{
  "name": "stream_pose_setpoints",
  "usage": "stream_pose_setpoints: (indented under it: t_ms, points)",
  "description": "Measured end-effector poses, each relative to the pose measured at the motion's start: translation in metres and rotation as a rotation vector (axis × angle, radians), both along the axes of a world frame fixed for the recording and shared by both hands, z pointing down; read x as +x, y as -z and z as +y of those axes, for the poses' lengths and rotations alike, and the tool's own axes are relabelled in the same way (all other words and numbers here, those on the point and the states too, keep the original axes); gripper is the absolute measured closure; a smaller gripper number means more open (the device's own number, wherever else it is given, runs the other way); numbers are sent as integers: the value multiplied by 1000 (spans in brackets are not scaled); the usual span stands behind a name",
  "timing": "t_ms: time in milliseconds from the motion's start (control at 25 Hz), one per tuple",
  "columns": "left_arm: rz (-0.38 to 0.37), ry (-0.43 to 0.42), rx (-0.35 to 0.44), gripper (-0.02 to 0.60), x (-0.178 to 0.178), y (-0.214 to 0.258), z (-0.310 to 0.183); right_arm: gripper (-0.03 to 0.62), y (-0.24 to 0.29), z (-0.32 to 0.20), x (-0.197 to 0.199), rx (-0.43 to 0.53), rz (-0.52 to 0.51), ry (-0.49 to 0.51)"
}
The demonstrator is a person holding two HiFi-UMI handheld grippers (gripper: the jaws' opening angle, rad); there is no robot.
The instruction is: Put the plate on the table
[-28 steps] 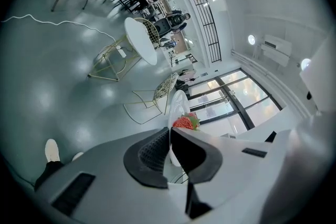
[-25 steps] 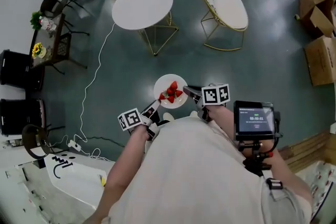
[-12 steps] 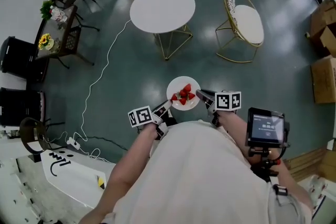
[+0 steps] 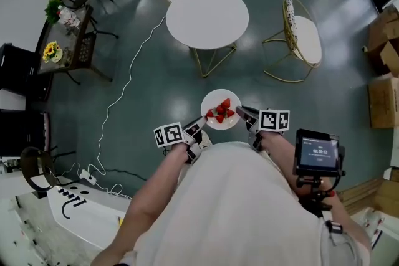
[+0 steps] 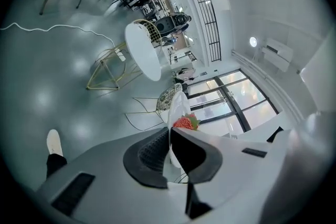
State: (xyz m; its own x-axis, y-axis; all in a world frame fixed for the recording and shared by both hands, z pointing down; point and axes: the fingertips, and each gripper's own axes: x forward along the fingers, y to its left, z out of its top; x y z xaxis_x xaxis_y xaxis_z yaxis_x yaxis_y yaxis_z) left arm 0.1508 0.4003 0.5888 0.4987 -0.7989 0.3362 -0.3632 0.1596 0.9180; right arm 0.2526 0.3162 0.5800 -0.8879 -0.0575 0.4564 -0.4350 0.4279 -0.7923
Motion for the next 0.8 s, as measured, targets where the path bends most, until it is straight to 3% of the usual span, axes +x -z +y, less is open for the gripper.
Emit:
stream_pose_setpoints:
  t_ms: [360, 800]
  points:
    - [18, 42, 4, 569, -101, 0, 5, 550, 2, 1, -105, 19, -6, 35]
    - [26, 102, 35, 569, -160, -4, -8, 551, 0, -16, -168, 44, -4, 81]
